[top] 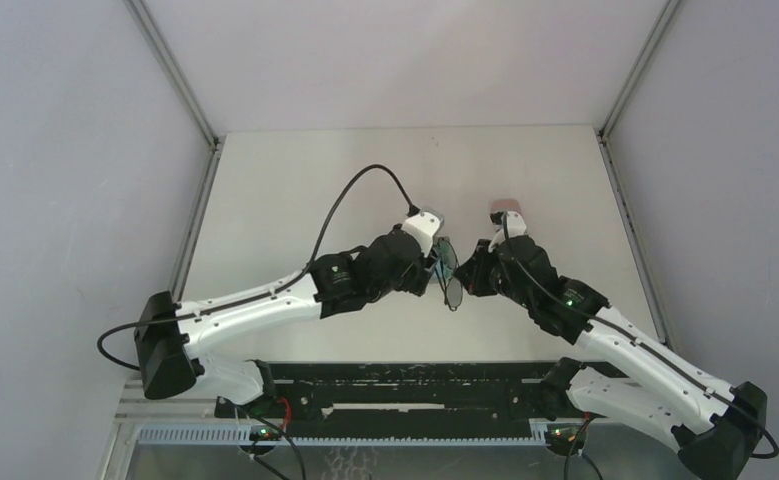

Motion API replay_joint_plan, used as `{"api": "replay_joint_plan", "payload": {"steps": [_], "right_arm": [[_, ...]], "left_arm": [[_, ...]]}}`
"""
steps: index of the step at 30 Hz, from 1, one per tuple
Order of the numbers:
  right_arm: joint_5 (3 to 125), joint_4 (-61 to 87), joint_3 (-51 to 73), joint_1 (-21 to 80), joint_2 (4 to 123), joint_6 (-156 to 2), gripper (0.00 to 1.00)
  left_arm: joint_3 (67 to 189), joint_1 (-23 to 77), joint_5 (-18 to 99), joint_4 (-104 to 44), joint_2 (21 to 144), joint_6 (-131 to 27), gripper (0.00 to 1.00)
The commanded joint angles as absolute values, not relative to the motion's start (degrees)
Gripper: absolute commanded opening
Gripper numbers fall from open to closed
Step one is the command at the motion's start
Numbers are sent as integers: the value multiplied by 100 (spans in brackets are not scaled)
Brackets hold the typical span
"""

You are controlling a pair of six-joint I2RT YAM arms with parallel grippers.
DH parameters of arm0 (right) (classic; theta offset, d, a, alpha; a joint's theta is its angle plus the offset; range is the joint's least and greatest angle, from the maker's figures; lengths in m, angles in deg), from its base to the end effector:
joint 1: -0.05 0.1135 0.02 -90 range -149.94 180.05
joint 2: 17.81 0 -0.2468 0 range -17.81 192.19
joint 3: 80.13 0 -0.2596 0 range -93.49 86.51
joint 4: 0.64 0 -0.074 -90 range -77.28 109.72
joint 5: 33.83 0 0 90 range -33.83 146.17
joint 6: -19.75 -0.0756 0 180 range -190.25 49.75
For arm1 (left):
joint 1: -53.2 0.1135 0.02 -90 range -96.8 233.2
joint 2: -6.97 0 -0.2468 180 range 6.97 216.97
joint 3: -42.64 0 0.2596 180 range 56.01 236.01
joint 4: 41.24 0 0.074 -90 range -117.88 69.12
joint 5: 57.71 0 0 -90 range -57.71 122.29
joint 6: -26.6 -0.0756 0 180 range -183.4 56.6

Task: Organize the sunglasses
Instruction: Fold the sunglasses, then adjust the sunglasses case at the center of the board.

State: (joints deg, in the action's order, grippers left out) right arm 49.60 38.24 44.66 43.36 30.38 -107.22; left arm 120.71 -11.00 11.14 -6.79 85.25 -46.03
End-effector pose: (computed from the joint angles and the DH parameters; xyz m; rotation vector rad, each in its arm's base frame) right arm 0.1804 0.1582 0.2505 -0.0517 2.2048 0.6932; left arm 0.1762 -0.3017 0.2720 0.6615 2.0574 -0.4327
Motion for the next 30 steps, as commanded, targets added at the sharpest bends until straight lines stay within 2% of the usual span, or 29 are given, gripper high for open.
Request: {"api": "replay_joint_plan", "payload": {"steps": [1,6,14,20,24,30], "right_arm": [[5267,3705,4190,4375,2994,-10554,0],[5471,3774,4194,4365,2928,-10444,0],[4438,4870,4230,3561,2473,-10670,0],[4840,4850,4388,3114,2348,-10547,0],[4973,4762,4513,3069,2421,-10446,0],[5329,4450,4645,2899,2674,-10292,0]], "left_arm": [[12576,-1108,1312,-802,8662,-4807,57],[12622,-1112,1579,-1005,8721,-4934,62],[12575,-642,1473,-990,8623,-5384,73],[12907,277,2688,-919,9015,-6437,75],[13580,560,3025,-437,9713,-7446,74],[14626,1100,4202,599,10856,-8067,73]]}}
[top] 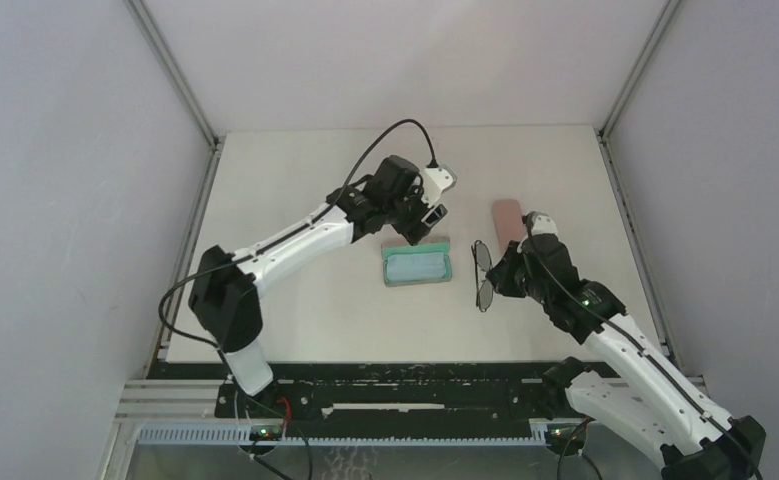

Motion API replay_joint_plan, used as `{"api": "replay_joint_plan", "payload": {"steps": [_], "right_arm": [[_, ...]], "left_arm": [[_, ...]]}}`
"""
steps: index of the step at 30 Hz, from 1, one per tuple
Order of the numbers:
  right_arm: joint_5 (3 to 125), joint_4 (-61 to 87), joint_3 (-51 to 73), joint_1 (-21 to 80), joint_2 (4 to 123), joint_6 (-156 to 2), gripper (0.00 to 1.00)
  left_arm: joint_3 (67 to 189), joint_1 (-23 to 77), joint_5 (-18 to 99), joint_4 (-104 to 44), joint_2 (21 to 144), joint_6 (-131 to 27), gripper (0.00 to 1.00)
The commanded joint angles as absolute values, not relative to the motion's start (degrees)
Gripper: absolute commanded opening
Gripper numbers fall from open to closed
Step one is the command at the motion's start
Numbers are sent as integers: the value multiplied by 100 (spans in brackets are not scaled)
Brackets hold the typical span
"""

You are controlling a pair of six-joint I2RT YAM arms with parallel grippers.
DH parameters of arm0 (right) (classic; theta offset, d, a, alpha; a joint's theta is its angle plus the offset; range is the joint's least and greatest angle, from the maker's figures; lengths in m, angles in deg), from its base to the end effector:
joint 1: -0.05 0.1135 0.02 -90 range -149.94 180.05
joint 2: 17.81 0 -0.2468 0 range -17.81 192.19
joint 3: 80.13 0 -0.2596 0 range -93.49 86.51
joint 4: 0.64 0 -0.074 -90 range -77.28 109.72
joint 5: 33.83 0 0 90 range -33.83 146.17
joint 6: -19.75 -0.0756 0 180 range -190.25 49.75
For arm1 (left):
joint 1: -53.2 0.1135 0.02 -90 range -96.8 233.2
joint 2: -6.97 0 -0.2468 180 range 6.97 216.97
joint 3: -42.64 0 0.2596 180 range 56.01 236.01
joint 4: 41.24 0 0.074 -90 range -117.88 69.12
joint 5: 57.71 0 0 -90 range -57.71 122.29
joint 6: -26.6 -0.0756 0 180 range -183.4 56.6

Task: Organize the sunglasses
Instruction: Adjust the sunglasses case at the center of the board.

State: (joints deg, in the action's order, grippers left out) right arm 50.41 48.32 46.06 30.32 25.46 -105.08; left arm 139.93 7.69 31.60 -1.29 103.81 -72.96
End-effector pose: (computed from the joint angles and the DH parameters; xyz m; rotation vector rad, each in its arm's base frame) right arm 0.1873 0.1005 0.2374 0.1464 2.2809 0.4971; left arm 0.2981 -0.3021 0.2654 1.0483 2.0249 -0.3188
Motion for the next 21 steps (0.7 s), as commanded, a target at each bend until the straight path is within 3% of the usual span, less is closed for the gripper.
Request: {"api": "replay_joint_plan", "payload": {"steps": [1,14,21], "right_arm": [[5369,4423,4650,2861,2709,-10249,0],[5634,4349,4712,2504,2683,-10108,0],[5694,4345,4755,2422,2680,-10105,0]], "left_arm": [[14684,1173,4359,616,10950,-8103,73],[15882,1544,5437,1394,12265,-8519,72],[15917,1550,5641,1542,12439,-8632,71]]}}
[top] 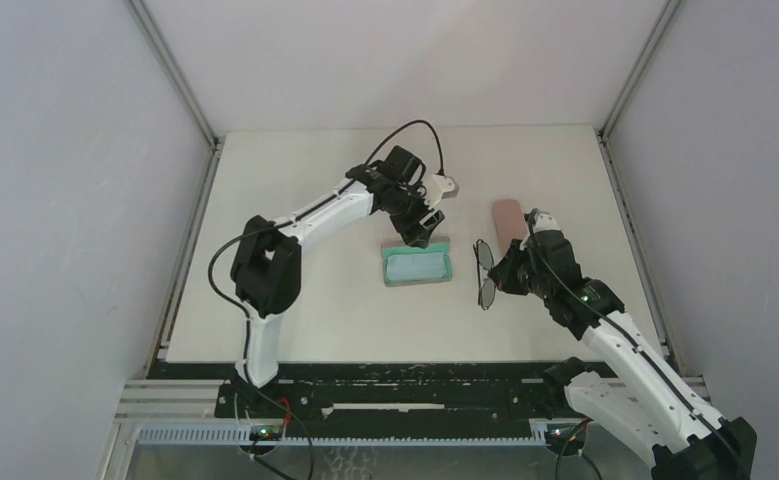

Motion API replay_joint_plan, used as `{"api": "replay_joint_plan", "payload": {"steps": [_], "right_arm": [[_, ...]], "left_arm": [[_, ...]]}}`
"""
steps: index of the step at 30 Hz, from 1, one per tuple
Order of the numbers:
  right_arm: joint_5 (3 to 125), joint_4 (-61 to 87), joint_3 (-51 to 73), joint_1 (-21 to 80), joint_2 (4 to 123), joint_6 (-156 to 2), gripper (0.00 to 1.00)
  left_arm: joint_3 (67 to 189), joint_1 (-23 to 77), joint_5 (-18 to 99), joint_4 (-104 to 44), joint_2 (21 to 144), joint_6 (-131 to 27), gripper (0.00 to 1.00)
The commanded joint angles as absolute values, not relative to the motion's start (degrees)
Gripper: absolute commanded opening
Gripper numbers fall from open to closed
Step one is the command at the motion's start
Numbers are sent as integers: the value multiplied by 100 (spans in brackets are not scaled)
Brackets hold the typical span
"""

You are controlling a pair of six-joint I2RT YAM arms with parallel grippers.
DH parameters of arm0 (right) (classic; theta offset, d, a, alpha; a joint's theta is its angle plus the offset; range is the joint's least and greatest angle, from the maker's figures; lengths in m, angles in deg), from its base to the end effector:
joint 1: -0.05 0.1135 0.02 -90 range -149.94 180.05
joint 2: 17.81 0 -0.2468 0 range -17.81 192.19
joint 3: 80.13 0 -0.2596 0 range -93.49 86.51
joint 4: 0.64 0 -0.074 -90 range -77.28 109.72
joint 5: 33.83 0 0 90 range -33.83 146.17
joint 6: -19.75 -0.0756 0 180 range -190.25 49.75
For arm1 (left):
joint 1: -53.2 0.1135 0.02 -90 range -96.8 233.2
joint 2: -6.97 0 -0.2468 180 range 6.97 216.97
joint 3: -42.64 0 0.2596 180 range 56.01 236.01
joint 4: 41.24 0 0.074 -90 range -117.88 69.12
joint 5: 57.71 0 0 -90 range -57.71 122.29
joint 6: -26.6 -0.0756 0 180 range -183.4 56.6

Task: Organize the sunglasses
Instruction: Adjust the sunglasses case at the center of the board.

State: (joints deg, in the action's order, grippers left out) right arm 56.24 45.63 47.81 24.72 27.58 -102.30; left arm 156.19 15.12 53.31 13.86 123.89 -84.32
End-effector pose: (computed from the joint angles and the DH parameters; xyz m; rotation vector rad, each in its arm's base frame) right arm 0.1997 0.0918 0.2240 0.1484 2.3119 0.5191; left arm 0.3505 -0.3091 0.1951 1.3948 2.1895 -0.5848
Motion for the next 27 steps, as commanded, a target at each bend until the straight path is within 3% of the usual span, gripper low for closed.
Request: {"api": "replay_joint_plan", "payload": {"steps": [1,7,27], "right_arm": [[5695,4347,4755,2411,2684,-10101,0],[5721,4347,4754,2382,2683,-10091,0],[5763,4359,4816,2368,2552,-10108,0]], "left_arm": [[15923,1550,5626,1557,12466,-8642,71],[16065,1566,5611,1704,12677,-8668,65],[15705,1664,5883,1546,12125,-8061,24]]}}
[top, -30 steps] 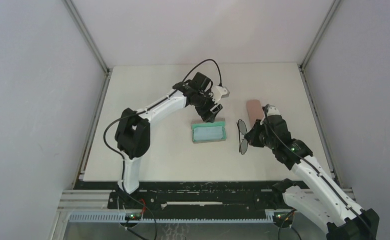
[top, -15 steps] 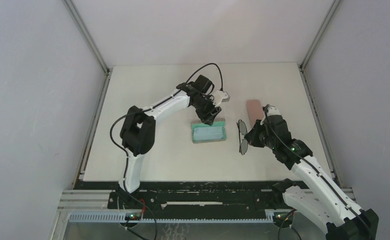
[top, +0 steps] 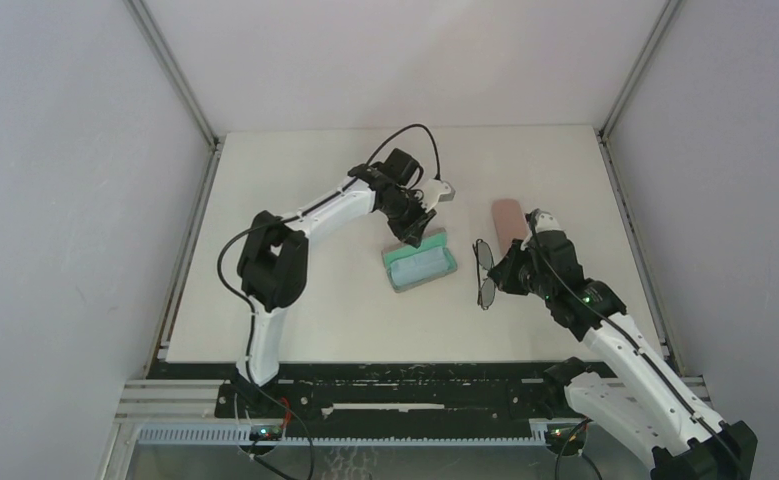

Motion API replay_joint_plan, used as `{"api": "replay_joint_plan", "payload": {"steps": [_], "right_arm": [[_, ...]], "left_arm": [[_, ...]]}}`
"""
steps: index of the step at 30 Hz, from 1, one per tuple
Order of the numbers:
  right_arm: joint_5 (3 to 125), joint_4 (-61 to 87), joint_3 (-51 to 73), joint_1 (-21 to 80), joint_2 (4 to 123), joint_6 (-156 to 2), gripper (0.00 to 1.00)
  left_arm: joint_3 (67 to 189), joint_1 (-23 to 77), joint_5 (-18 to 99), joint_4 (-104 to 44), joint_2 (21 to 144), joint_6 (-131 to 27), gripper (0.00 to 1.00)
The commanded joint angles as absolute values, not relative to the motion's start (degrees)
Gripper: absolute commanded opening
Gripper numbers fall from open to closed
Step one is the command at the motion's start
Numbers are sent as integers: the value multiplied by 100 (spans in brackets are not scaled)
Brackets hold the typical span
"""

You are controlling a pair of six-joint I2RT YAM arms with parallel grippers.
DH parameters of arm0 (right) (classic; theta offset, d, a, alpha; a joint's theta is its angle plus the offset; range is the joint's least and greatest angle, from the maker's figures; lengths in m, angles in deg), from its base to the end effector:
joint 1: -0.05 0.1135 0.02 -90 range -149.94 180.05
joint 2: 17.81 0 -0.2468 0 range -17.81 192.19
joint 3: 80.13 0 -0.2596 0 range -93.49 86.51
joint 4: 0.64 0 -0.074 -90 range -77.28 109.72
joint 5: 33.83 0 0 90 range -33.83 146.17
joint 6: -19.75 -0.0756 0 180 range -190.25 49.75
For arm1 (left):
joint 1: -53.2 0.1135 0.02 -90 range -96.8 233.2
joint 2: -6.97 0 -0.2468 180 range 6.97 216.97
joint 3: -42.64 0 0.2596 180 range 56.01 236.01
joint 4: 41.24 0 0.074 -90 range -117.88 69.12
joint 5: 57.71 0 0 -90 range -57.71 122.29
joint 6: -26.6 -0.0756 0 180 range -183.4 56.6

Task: Organize the sunglasses
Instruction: Adjust the sunglasses case at the center of the board.

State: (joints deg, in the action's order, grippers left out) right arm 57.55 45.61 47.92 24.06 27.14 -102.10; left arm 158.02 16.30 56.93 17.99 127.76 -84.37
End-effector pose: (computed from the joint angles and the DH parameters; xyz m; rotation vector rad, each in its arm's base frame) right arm 0.1992 0.0907 0.2249 0.1450 2.3096 0.5387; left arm 0.3537 -0.3049 0.1721 1.4162 2.2887 -0.6652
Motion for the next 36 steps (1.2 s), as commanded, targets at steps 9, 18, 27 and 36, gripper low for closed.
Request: {"api": "replay_joint_plan", "payload": {"steps": [9,18,27,36], "right_arm": [[5812,4213,4980,2370,2447,-10242,0],[5931,4046,5150,2362,2465,-10423,0],[6084,3956,5300,2386,2521,-10608,0],[6200,3812,5389,2540,2610,-10742,0]], "left_arm": [[14261,1591,4843,357,10934,-6255,13],[12451,1035,2781,-307,9557,-4228,12],[11369,454,1636,-433,8871,-2857,12],[11040,207,1218,-517,8985,-1905,12]]}}
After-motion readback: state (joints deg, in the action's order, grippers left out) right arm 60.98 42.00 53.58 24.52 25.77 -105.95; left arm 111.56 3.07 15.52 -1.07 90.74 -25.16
